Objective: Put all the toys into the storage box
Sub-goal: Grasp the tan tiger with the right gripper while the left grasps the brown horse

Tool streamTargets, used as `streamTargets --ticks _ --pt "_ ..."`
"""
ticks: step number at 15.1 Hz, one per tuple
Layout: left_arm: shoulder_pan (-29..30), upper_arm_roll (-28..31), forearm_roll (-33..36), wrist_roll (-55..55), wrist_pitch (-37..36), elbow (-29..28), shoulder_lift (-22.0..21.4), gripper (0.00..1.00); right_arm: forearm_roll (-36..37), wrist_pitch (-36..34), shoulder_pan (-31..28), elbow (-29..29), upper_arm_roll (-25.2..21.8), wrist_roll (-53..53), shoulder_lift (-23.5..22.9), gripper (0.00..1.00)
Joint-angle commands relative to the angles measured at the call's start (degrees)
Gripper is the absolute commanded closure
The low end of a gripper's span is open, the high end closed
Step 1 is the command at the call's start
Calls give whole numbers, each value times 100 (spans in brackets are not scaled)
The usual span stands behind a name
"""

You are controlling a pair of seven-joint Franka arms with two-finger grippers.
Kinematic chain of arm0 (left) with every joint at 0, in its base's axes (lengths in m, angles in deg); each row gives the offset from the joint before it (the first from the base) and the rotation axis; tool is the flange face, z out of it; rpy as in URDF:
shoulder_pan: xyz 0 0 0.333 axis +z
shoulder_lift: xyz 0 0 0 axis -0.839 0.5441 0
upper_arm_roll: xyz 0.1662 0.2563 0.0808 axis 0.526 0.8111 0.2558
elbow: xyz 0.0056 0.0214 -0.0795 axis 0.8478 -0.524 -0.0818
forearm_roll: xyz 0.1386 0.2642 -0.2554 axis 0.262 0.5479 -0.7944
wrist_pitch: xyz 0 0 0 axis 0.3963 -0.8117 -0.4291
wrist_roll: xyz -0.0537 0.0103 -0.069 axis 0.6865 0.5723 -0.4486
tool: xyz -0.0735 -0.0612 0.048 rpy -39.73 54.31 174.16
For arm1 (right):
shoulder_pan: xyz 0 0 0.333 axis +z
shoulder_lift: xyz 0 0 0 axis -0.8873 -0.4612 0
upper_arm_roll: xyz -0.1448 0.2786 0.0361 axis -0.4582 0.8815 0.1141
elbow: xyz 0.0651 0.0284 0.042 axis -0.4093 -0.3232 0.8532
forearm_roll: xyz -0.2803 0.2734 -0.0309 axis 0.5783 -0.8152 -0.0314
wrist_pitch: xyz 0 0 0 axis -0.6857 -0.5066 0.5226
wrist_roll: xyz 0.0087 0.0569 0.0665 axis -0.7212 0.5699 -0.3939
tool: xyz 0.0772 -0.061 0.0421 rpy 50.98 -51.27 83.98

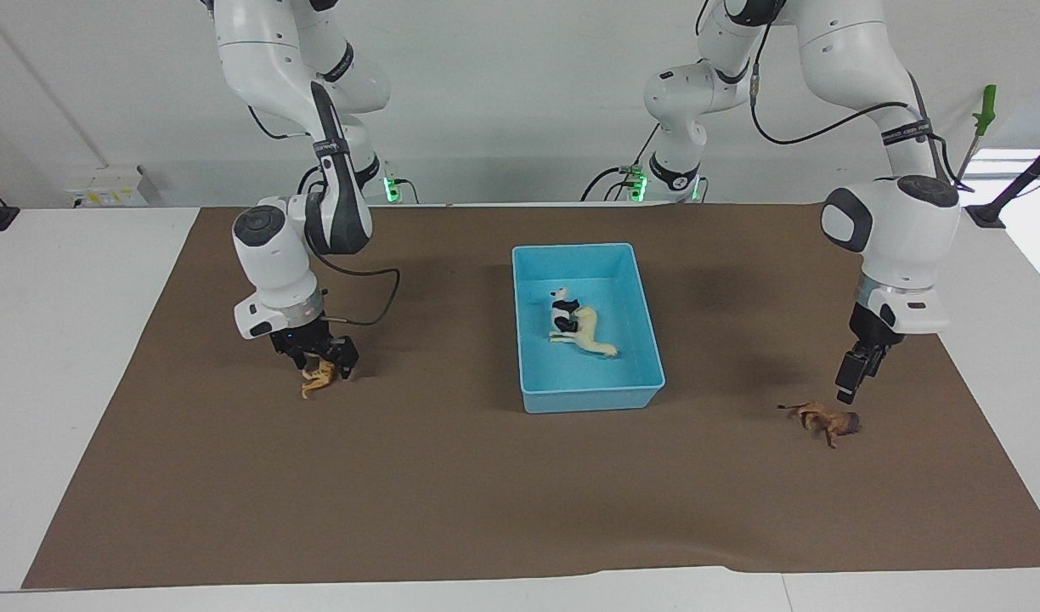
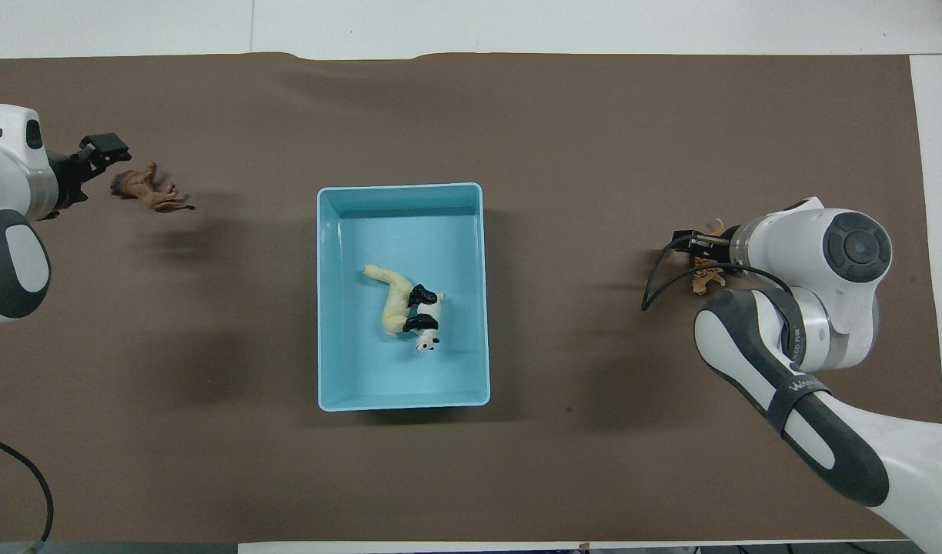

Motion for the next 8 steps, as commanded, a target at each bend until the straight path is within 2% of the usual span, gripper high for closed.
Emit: streamTargets --ticks 1,2,3,6,8 --pt "60 -60 118 454 166 349 515 0 -31 96 -51 -19 65 -210 -39 70" --pt "78 -51 144 674 184 349 586 0 -31 -27 -42 16 92 -378 -22 90" --pt "139 -42 145 737 175 314 595 0 -31 -202 -7 129 109 -432 -22 100" --pt "87 -42 145 1071 114 104 578 0 -22 -887 125 551 109 -397 -21 100" --pt "78 -42 145 1072 166 24 578 0 30 -1003 134 622 109 -353 5 100"
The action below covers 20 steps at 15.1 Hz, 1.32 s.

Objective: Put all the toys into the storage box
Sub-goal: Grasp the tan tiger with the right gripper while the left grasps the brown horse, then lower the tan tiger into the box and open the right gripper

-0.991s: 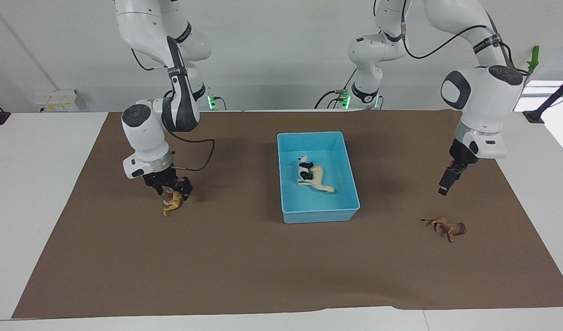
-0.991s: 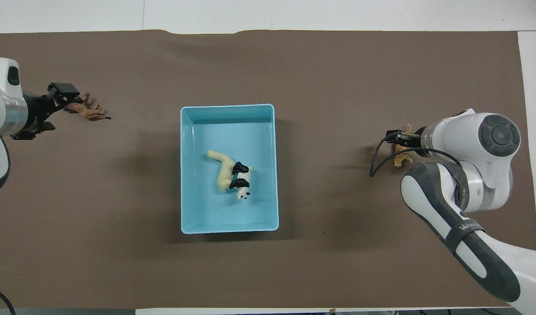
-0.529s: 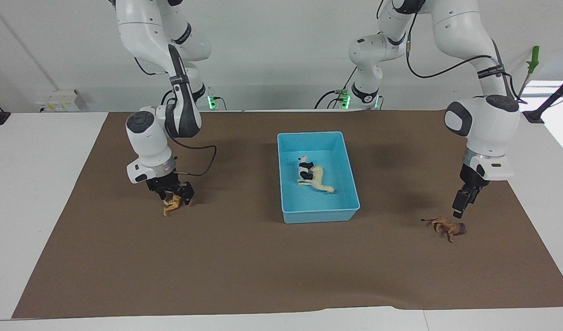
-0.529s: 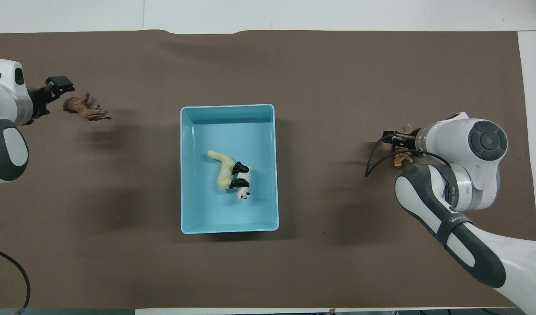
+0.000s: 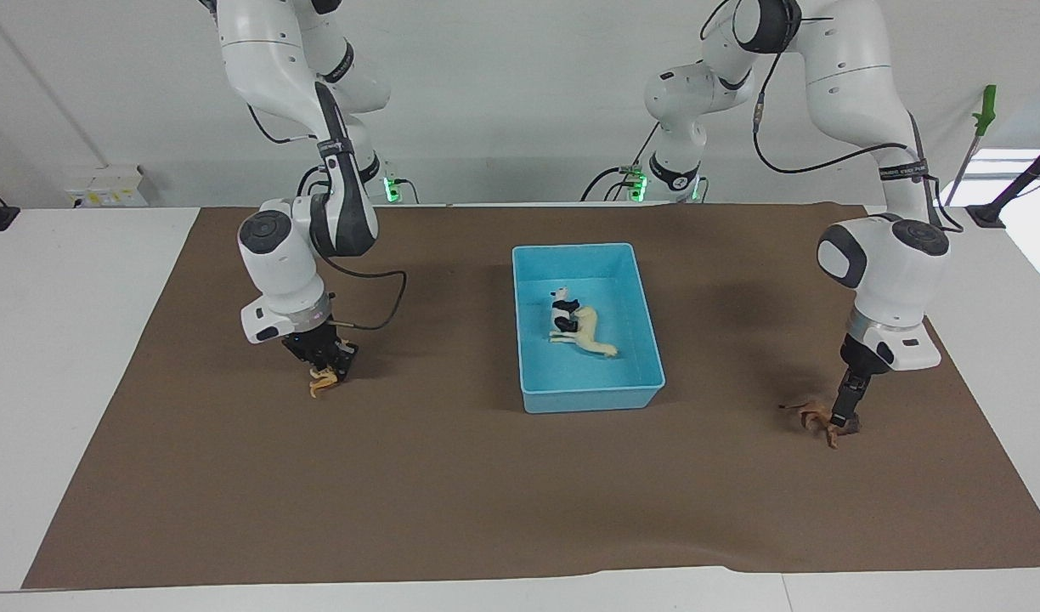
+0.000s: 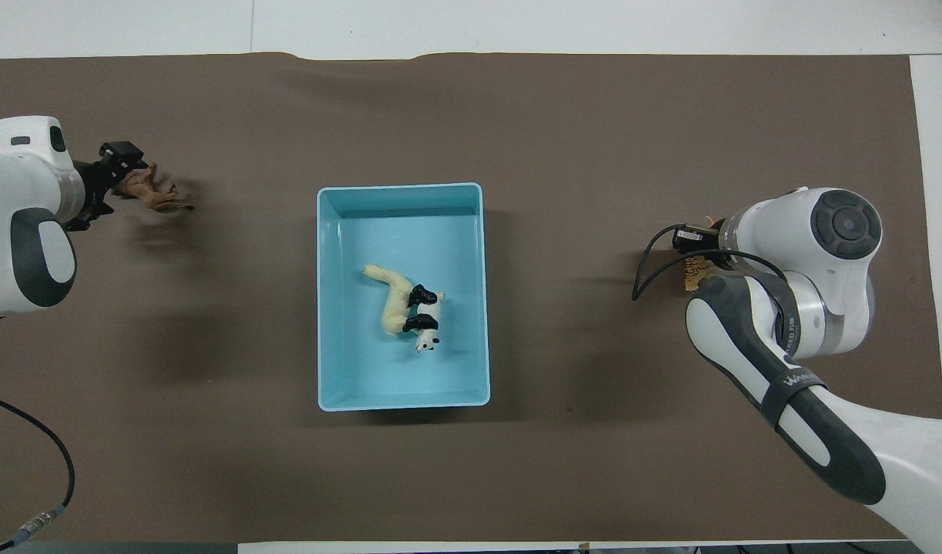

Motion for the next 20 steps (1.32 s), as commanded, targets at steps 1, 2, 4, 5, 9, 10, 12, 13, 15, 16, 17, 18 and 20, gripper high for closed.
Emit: streamTargets --ticks 1,2,4,5,9,10,12,13,15,16,17,18,20 --pt "0 -26 139 206 85 -128 -25 0 33 -274 -17 183 37 -1 48 100" --pt "-43 -26 139 223 76 -163 -34 0 33 -484 -17 306 45 43 75 100" --pt "-114 -26 139 215 102 -224 -34 0 33 -1273 114 814 45 52 189 100" --pt "-114 -26 139 215 154 -268 -25 0 33 -1790 228 1208 45 52 189 100" --pt "-53 -26 139 188 682 -637 -25 0 24 -3392 921 2746 45 -307 -3 100" --pt "-44 -26 139 197 682 -638 -25 0 15 -3630 1220 3150 37 -674 -161 100" --pt "-26 -26 139 215 691 -638 -17 0 -64 -3974 1826 3863 45 -1317 -451 100" --pt "-18 -26 139 206 700 -638 -8 0 -99 -4071 2099 4180 45 -1606 -583 100" --pt "-9 -26 139 215 735 -638 1 9 -431 -4169 2513 4874 45 -2284 -934 100" --pt "-9 -26 139 215 735 -638 1 17 -433 -4177 2680 5060 28 -2338 -1092 100" --pt "0 -26 139 215 744 -638 1 24 -451 -4099 2908 5279 2 -2452 -1303 100" --pt "9 -26 139 215 744 -638 1 28 -442 -4029 3041 5438 -7 -2705 -1557 100" --pt "26 -35 139 223 744 -638 1 48 -319 -3626 3348 5545 -25 -3041 -2015 100"
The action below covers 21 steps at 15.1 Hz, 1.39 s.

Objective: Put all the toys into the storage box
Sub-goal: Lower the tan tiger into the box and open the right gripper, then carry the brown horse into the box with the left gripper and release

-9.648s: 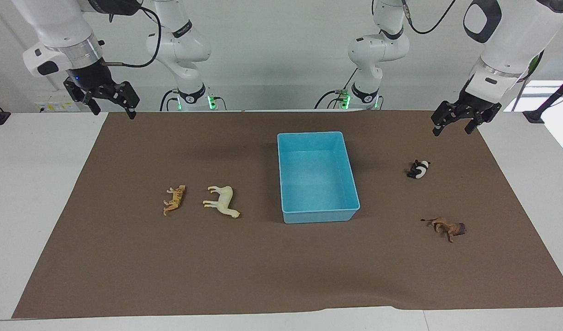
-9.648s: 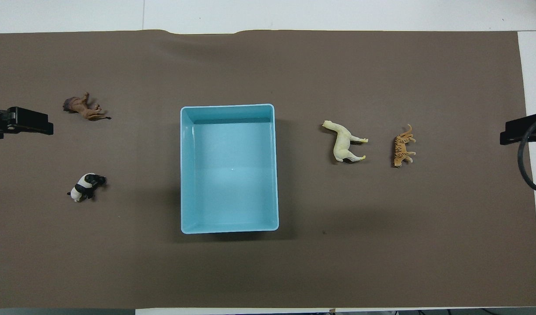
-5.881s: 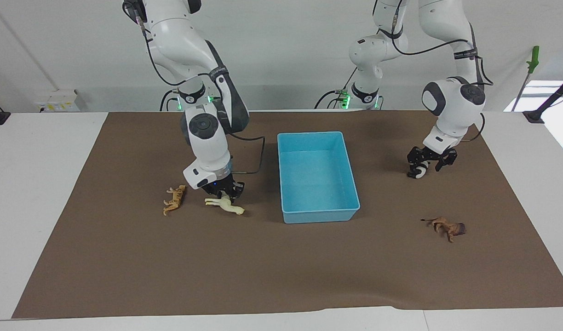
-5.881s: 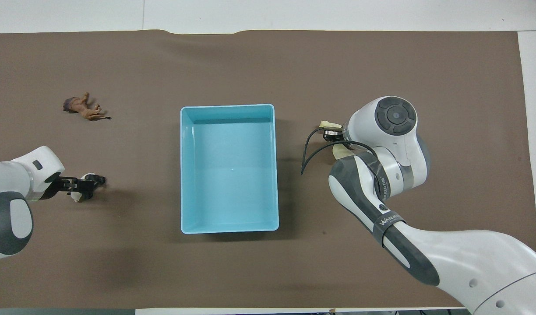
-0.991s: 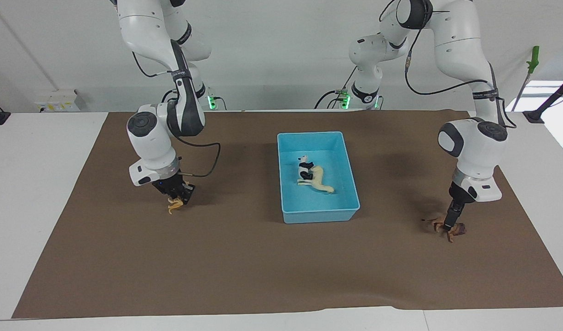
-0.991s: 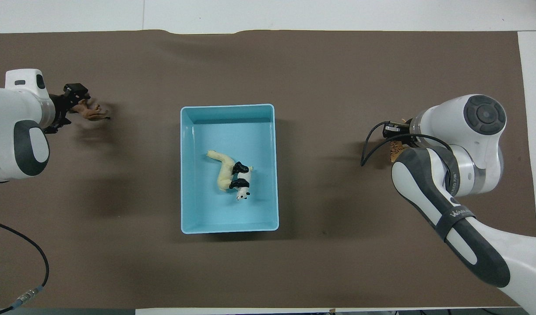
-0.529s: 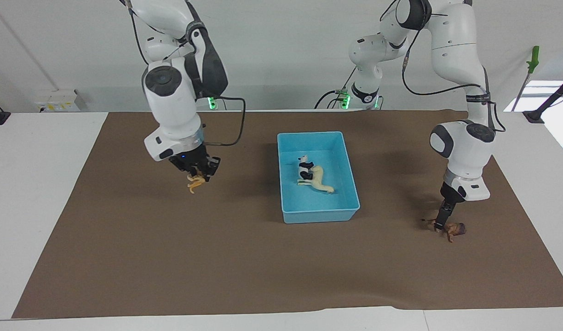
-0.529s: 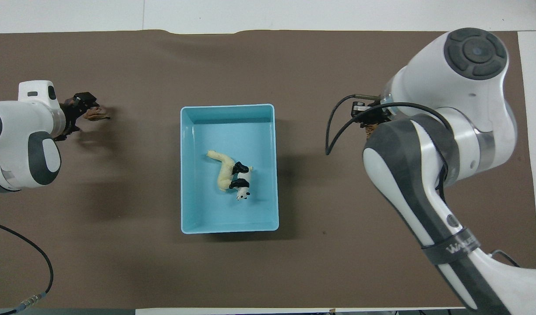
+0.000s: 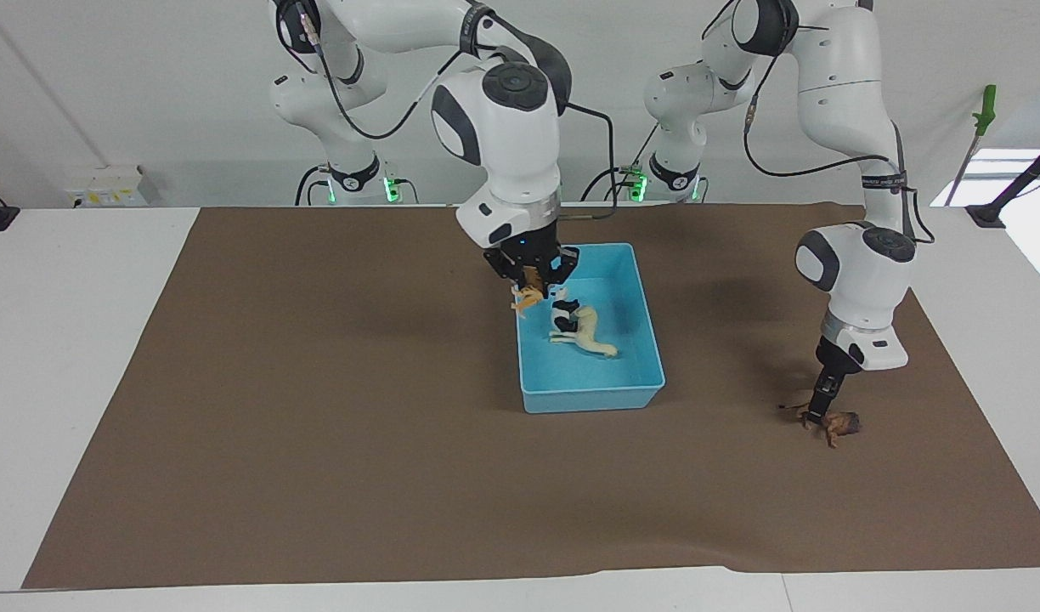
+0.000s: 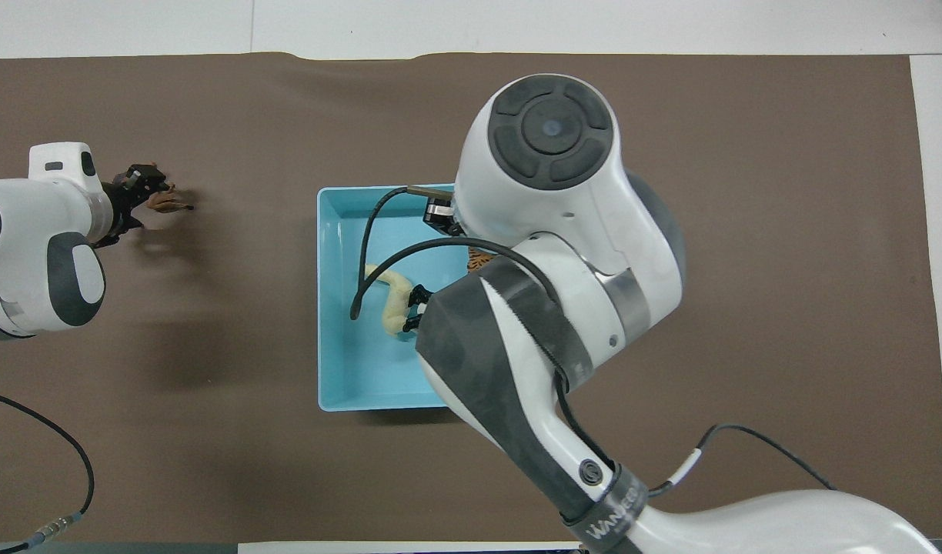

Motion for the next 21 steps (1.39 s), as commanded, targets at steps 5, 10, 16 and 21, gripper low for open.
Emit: streamTargets --ticks 5,10,16,21 --pt "49 -11 134 134 128 -33 3 100 112 1240 627 288 -53 -761 -1218 100" --pt "-38 -11 108 169 -292 370 -24 100 306 909 689 146 -53 -1016 -1139 0" --pt "-319 -125 29 248 -2101 688 -866 100 245 92 365 269 -255 -824 -455 0" --pt "-1433 -187 -551 1257 -2955 696 -1499 100 279 -761 -636 269 -264 572 363 0"
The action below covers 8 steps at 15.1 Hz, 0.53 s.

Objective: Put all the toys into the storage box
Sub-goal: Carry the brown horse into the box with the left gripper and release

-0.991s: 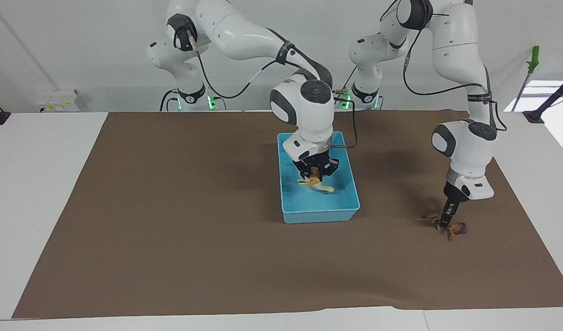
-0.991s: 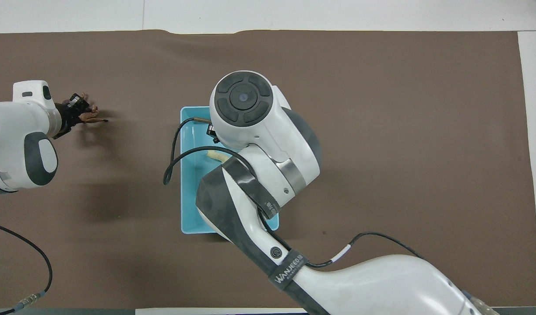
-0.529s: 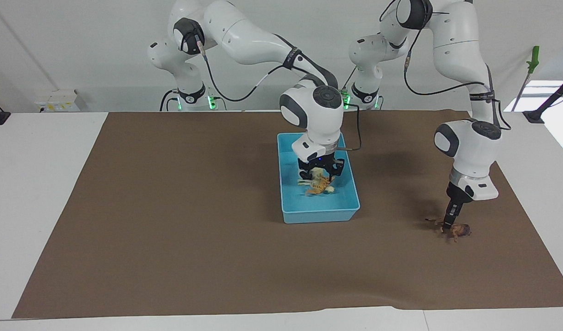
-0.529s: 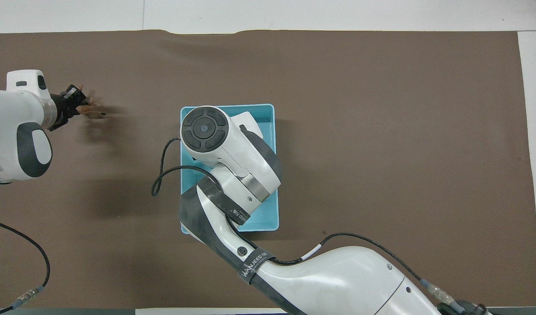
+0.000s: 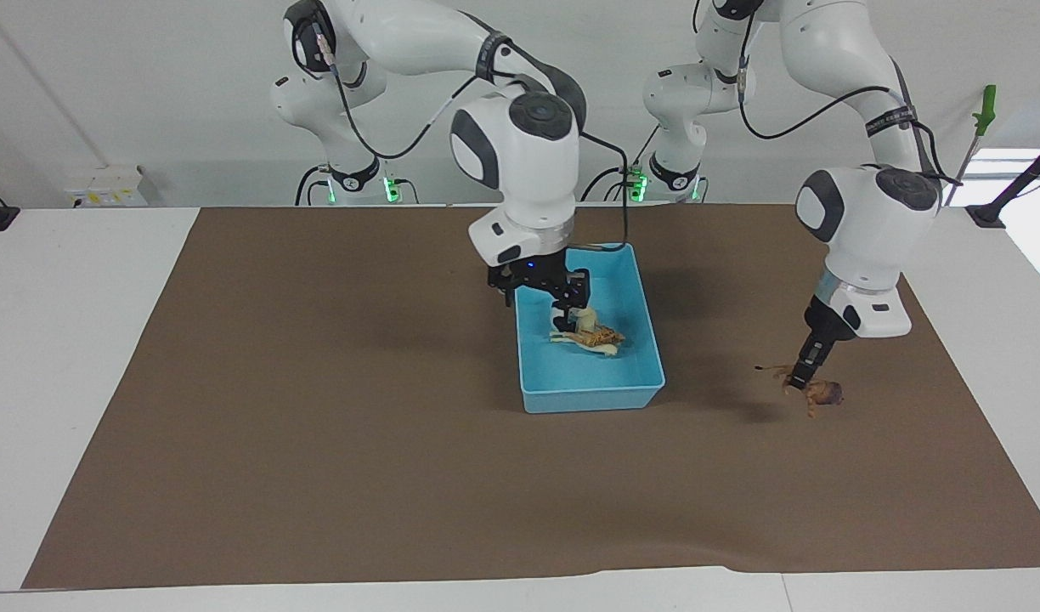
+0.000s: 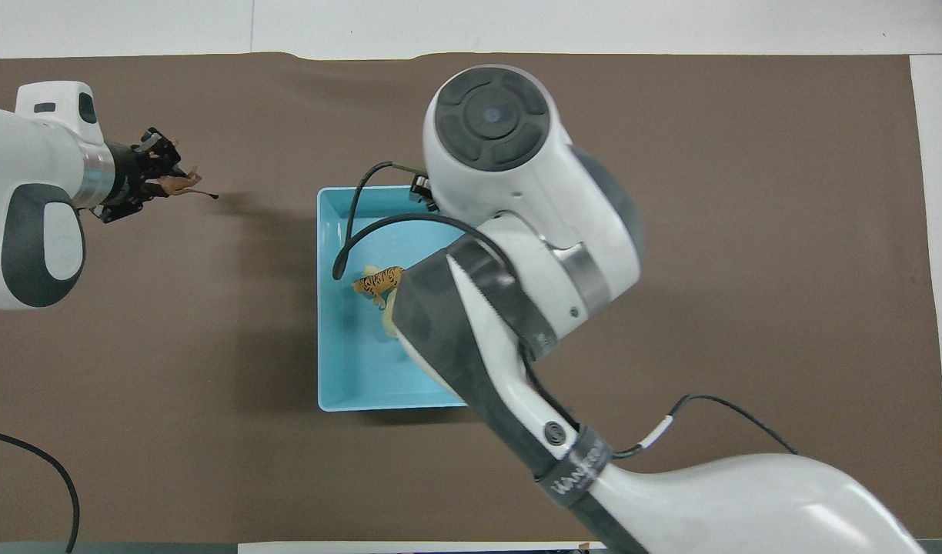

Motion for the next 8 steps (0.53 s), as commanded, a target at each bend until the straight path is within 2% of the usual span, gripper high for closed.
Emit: streamTargets --ticks 1,5,7,8 --pt "-754 61 -174 689 -516 -133 -402 100 42 -362 -567 -137 46 881 400 0" --pt "-1985 53 -174 1823 -1237 -360 -964 100 42 -723 -1753 -225 55 3075 778 0" --pt "-2478 61 -174 2141 -1073 -746 -1149 100 33 -942 -2342 -243 55 3834 945 0" --pt "-2619 61 -174 2142 -846 -1140 -1333 100 33 -1030 -2571 -252 55 4011 1042 0"
